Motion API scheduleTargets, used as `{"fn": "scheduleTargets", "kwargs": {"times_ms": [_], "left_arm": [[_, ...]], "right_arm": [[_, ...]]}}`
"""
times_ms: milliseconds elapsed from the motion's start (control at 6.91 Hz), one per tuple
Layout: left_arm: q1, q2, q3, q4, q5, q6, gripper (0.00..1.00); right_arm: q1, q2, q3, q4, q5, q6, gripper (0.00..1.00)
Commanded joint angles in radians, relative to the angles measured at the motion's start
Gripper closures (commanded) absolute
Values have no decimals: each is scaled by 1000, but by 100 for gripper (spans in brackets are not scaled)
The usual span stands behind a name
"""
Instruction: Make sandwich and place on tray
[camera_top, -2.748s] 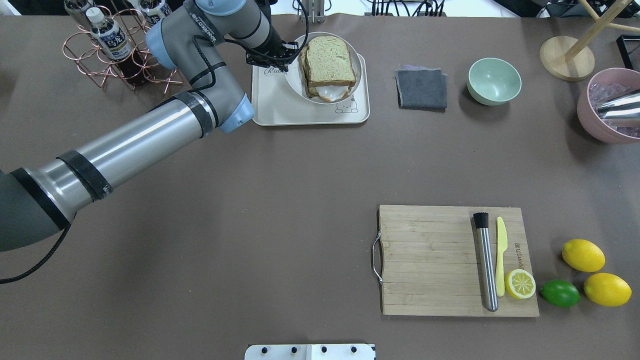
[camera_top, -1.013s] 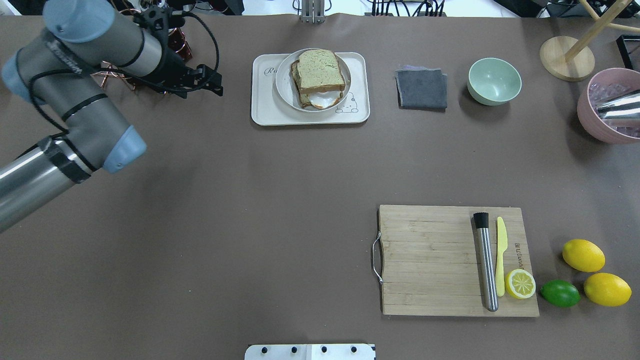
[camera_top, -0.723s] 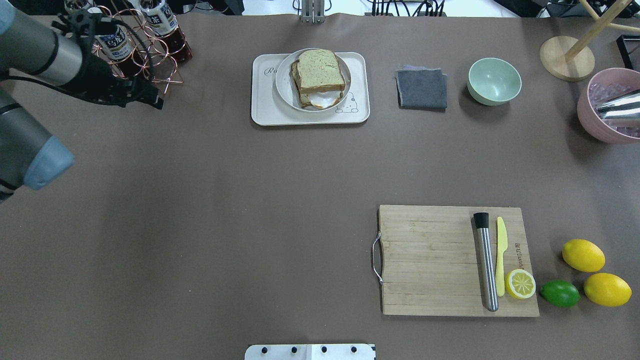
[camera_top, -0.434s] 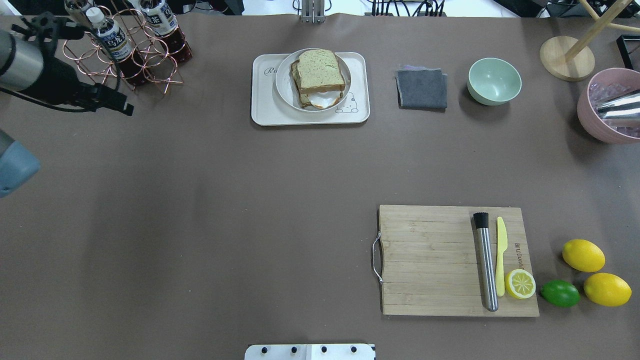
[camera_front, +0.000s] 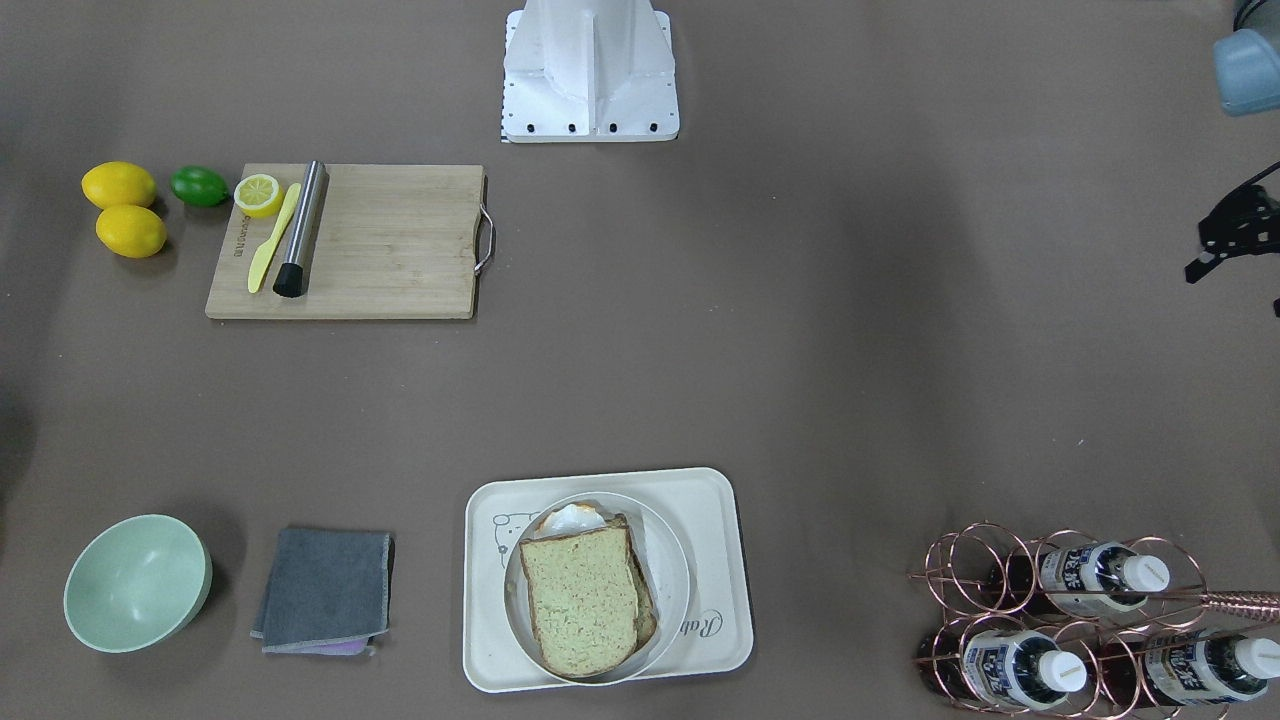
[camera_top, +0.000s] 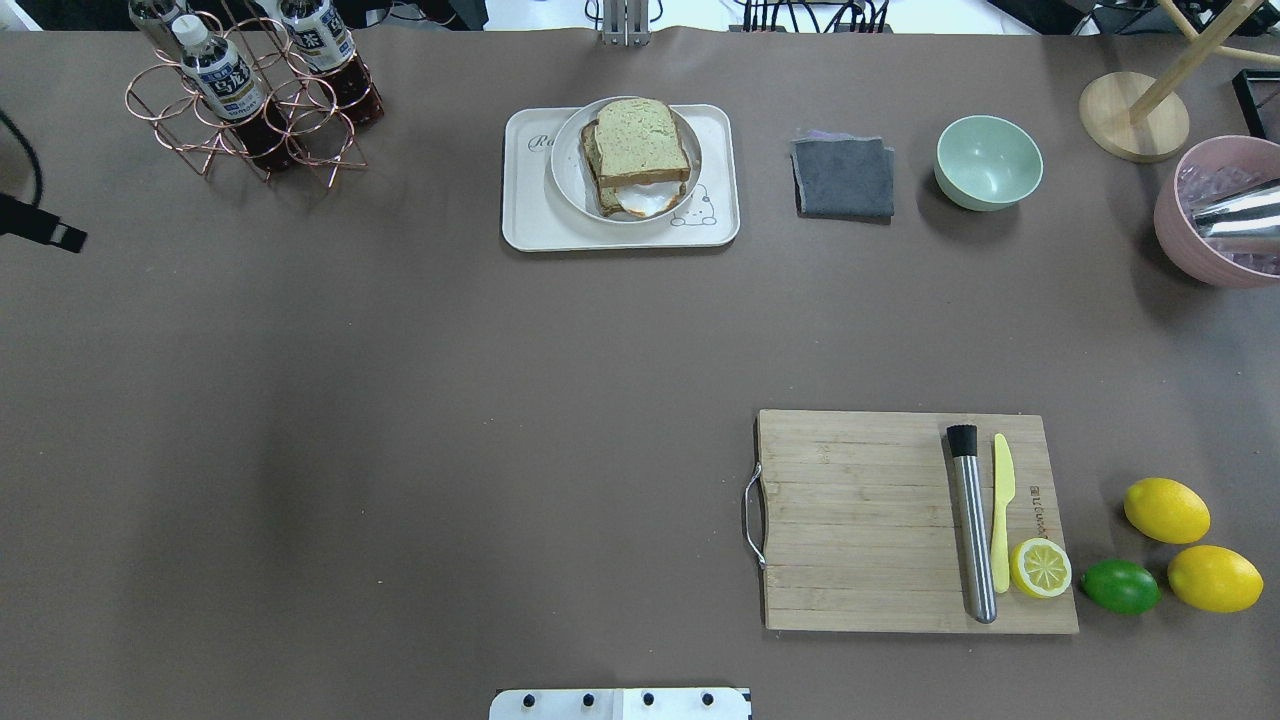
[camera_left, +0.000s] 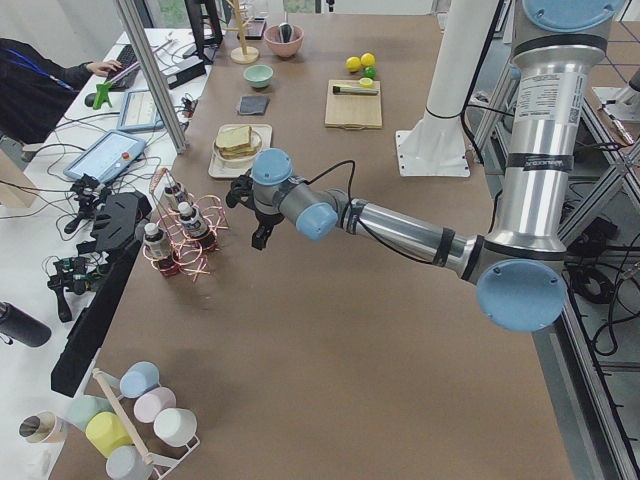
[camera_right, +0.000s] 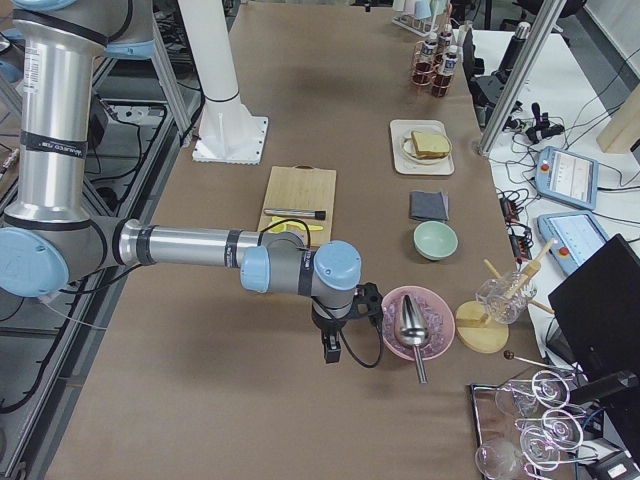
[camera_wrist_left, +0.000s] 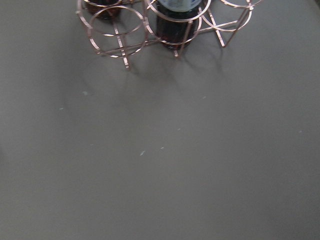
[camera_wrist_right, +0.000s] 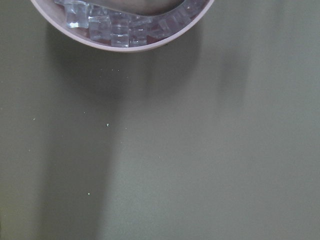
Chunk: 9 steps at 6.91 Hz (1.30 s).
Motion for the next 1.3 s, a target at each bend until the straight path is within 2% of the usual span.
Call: {"fn": "scheduleTargets", "kwargs": {"times_ms": [0, 145, 434, 1157], "left_arm": [[-176, 29, 61, 219, 23, 396, 2], [-228, 75, 92, 215, 19, 462, 2], [-233, 107, 135, 212, 31, 466, 2], [-238, 169, 149, 207, 31, 462, 2]], "right_arm": [[0, -2, -1, -1, 0, 0, 0], [0, -4, -1, -1, 0, 0, 0], [0, -4, -1, 1, 0, 0, 0], [0, -4, -3, -2, 3, 14, 0]]}}
